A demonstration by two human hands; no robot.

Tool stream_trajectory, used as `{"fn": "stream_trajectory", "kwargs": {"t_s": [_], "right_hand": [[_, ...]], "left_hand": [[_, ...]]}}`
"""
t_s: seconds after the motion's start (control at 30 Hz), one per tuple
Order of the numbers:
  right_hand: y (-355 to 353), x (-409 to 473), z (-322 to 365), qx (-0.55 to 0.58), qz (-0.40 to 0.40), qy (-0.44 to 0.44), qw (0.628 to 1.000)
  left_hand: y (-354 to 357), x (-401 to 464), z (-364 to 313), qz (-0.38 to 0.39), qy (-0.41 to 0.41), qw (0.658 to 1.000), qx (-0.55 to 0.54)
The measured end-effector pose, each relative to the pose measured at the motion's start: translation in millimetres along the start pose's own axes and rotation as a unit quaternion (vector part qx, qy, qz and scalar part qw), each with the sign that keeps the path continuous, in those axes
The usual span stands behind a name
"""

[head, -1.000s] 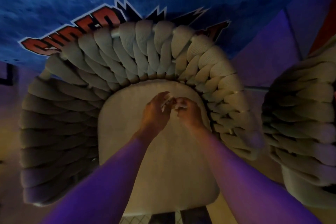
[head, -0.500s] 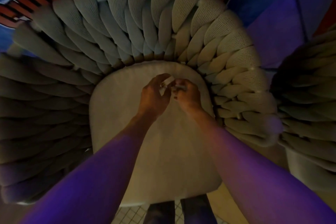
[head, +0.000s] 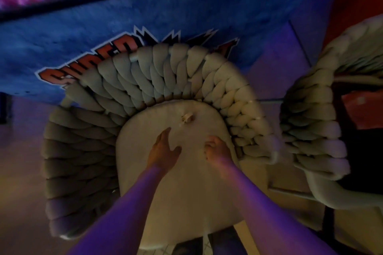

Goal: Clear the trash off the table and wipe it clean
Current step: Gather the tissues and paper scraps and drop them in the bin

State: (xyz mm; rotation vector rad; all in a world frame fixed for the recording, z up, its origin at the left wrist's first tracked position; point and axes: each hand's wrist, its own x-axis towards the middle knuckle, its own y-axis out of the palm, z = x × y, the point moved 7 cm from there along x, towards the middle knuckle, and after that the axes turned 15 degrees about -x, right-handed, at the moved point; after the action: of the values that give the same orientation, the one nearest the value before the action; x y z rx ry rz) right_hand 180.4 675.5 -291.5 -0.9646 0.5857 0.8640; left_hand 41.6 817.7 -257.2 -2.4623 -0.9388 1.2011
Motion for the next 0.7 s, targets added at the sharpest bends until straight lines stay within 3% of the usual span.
{"fn": "stream_trajectory", "kwargs": {"t_s": [0.17,0.5,0.7], "right_hand": [[-25,-67,-4,-0.021,0.001,0.007,1.0],[-84,-195,-13,-0.073,-0.066,-0.059,0.993],[-111,-253,-34,-0.008,-0.094,-0.088,0.992]], "left_hand": [[-15,-56,-21,0.006,0.021,1.0,-0.017],[-19,-157,-73,0.038,0.081,0.995,0.036],[10,-203,-111,0.083,0.159,0.982,0.057]]}}
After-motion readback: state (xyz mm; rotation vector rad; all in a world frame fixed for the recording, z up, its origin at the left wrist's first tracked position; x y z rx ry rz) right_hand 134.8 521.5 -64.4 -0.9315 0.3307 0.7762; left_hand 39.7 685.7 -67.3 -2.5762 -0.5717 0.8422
